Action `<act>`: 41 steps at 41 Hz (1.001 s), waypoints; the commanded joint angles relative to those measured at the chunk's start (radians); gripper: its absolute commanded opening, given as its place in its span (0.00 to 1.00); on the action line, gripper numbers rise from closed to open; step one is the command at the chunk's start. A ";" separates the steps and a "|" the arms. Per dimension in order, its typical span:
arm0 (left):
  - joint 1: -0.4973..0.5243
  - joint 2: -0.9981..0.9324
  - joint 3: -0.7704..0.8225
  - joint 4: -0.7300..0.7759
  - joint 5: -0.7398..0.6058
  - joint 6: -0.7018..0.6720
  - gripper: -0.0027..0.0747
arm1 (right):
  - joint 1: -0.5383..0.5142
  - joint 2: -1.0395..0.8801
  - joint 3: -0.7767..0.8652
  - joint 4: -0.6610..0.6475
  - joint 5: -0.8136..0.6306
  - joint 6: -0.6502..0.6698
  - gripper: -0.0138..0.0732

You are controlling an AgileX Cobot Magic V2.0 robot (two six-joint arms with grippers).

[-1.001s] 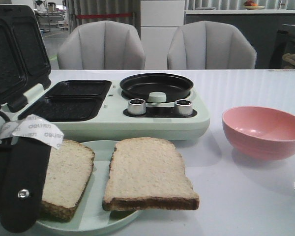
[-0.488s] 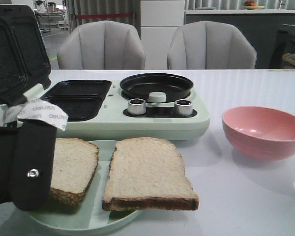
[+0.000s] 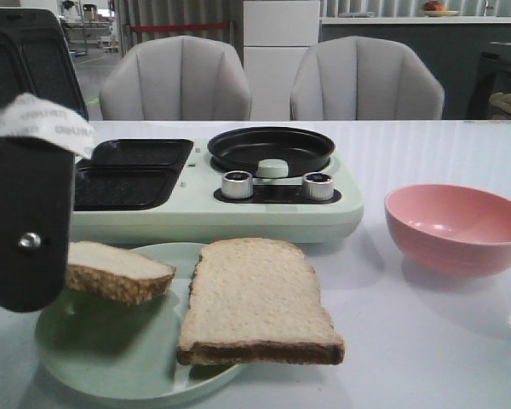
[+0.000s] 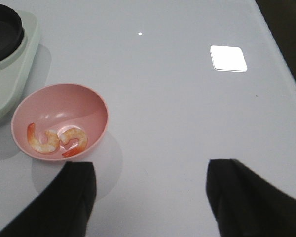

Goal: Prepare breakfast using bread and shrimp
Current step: 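Lift the bread slice with the left gripper over the sandwich plate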

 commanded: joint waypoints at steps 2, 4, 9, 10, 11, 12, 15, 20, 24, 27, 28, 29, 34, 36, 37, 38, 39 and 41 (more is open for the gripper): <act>-0.065 -0.094 -0.032 0.038 0.150 -0.016 0.16 | 0.002 0.010 -0.034 -0.017 -0.068 -0.005 0.82; -0.085 -0.125 -0.042 0.040 0.173 -0.016 0.16 | 0.002 0.010 -0.034 -0.017 -0.068 -0.005 0.82; -0.106 -0.193 -0.079 0.092 0.210 -0.014 0.16 | 0.002 0.010 -0.034 -0.017 -0.068 -0.005 0.82; -0.106 -0.204 -0.088 0.107 0.211 -0.014 0.16 | 0.002 0.010 -0.034 -0.017 -0.068 -0.005 0.82; -0.106 -0.215 -0.095 0.130 0.211 -0.014 0.16 | 0.002 0.010 -0.034 -0.017 -0.068 -0.005 0.82; -0.104 -0.222 -0.105 0.149 0.212 -0.014 0.16 | 0.002 0.010 -0.034 -0.017 -0.068 -0.005 0.82; -0.091 -0.232 -0.128 0.220 0.208 -0.014 0.16 | 0.002 0.010 -0.034 -0.017 -0.068 -0.005 0.82; -0.032 -0.224 -0.160 0.292 0.151 -0.014 0.16 | 0.002 0.010 -0.034 -0.017 -0.068 -0.005 0.82; 0.057 -0.207 -0.196 0.300 0.088 -0.014 0.16 | 0.002 0.010 -0.034 -0.017 -0.068 -0.005 0.82; 0.144 -0.193 -0.229 0.304 0.012 -0.014 0.16 | 0.002 0.010 -0.034 -0.017 -0.068 -0.005 0.82; 0.182 -0.187 -0.243 0.304 -0.023 -0.014 0.16 | 0.002 0.010 -0.034 -0.017 -0.068 -0.005 0.82; 0.219 -0.175 -0.258 0.304 -0.059 -0.014 0.16 | 0.002 0.010 -0.034 -0.017 -0.068 -0.005 0.82; 0.372 -0.105 -0.333 0.304 -0.168 -0.014 0.16 | 0.002 0.010 -0.034 -0.017 -0.068 -0.005 0.82; 0.421 -0.076 -0.367 0.305 -0.191 -0.014 0.16 | 0.002 0.010 -0.034 -0.017 -0.068 -0.005 0.82; 0.440 -0.054 -0.382 0.305 -0.204 -0.012 0.16 | 0.002 0.010 -0.034 -0.017 -0.068 -0.005 0.82; 0.463 -0.037 -0.402 0.307 -0.211 -0.012 0.16 | 0.002 0.010 -0.034 -0.017 -0.068 -0.005 0.82; 0.479 -0.014 -0.417 0.307 -0.218 -0.012 0.16 | 0.002 0.010 -0.034 -0.017 -0.068 -0.005 0.82; 0.512 0.026 -0.453 0.307 -0.234 -0.012 0.16 | 0.002 0.010 -0.034 -0.017 -0.068 -0.005 0.82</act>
